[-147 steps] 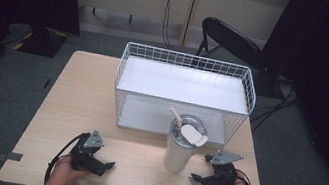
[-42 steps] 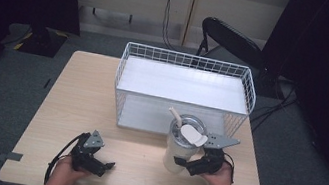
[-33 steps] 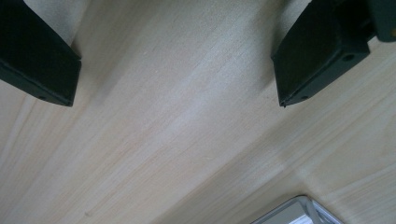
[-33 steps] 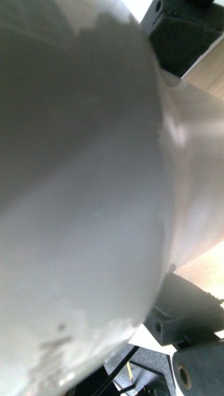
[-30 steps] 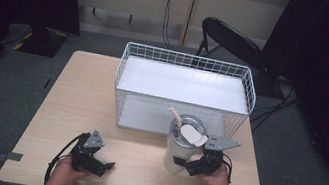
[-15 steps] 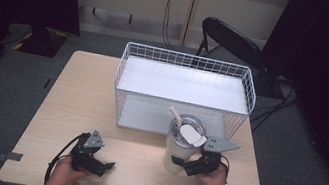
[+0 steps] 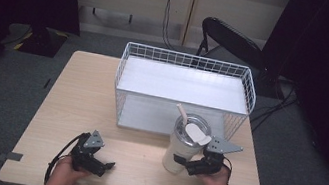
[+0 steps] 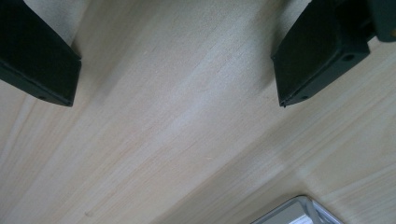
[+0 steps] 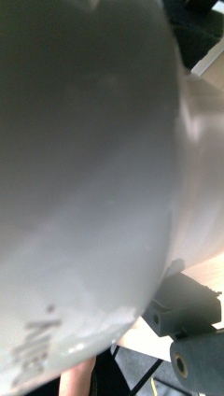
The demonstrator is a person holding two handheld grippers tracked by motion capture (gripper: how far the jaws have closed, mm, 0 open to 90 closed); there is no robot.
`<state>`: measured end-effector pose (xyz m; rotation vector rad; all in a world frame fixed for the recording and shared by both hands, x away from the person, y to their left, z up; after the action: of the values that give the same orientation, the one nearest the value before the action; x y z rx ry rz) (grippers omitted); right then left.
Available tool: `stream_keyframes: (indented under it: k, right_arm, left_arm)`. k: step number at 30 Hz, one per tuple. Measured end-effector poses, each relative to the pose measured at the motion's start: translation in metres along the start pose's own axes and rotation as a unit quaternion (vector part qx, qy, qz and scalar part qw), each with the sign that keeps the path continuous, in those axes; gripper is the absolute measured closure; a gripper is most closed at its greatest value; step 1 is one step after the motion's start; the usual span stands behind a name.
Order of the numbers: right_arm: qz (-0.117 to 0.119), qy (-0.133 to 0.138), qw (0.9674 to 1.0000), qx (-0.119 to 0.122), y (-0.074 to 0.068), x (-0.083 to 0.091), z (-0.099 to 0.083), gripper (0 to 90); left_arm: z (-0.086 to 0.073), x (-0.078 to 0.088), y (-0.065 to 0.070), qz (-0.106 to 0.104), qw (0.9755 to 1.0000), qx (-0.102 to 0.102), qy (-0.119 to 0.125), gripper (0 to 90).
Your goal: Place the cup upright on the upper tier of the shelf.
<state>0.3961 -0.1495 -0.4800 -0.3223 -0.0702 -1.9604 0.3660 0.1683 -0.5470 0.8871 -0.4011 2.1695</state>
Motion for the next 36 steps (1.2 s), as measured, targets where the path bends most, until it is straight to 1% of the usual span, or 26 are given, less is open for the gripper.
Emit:
stream_keyframes:
  k: [9, 10, 13, 18, 25, 26, 27, 30, 32, 34, 36]
  right_arm:
    - [-0.001, 0.008, 0.9999, 0.014, -0.005, 0.007, 0.016, 10.1]
    - [-0.004, 0.006, 0.9999, 0.015, -0.006, 0.009, 0.020, 10.1]
    - [-0.005, 0.003, 0.9998, 0.017, -0.006, 0.012, 0.026, 10.1]
    - [-0.016, 0.000, 0.9998, 0.013, -0.006, 0.018, 0.036, 10.1]
    - [-0.018, 0.002, 0.9998, 0.013, -0.005, 0.023, 0.056, 10.1]
    - [-0.018, 0.002, 0.9998, 0.013, -0.005, 0.023, 0.056, 10.1]
    - [-0.019, 0.003, 0.9997, 0.014, -0.004, 0.025, 0.063, 10.1]
    - [-0.020, 0.005, 0.9997, 0.010, -0.002, 0.027, 0.069, 10.1]
    - [-0.024, 0.006, 0.9996, 0.012, 0.000, 0.029, 0.073, 10.1]
    - [-0.023, 0.007, 0.9997, 0.011, 0.001, 0.029, 0.076, 10.1]
    - [-0.022, 0.011, 0.9997, 0.007, 0.003, 0.032, 0.082, 10.1]
  left_arm:
    - [0.000, 0.000, 0.000, 0.000, 1.0000, 0.000, 0.000, 0.1]
    - [0.000, 0.000, 0.000, 0.000, 1.0000, 0.000, 0.000, 0.1]
    - [0.000, 0.000, 0.000, 0.000, 1.0000, 0.000, 0.000, 0.1]
    - [0.000, 0.000, 0.000, 0.000, 1.0000, 0.000, 0.000, 0.1]
    - [0.000, 0.000, 0.000, 0.000, 1.0000, 0.000, 0.000, 0.1]
    - [0.000, 0.000, 0.000, 0.000, 1.0000, 0.000, 0.000, 0.1]
    - [0.000, 0.000, 0.000, 0.000, 1.0000, 0.000, 0.000, 0.1]
    - [0.000, 0.000, 0.000, 0.000, 1.0000, 0.000, 0.000, 0.1]
    - [0.000, 0.000, 0.000, 0.000, 1.0000, 0.000, 0.000, 0.1]
    - [0.000, 0.000, 0.000, 0.000, 1.0000, -0.001, 0.000, 0.1]
    - [0.000, 0.000, 0.000, 0.000, 1.0000, 0.000, 0.000, 0.1]
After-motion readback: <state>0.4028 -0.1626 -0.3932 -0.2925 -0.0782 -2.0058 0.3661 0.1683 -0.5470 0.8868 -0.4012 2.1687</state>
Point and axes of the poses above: each handheld gripper's, and its own axes: x roughly backward along the jaws, z roughly out of its top, y roughly to its right, the point moved 6 cm from there along -x, roughly forward along the jaws, and after that the axes turned 1 degree about z, right-handed, at the moved point
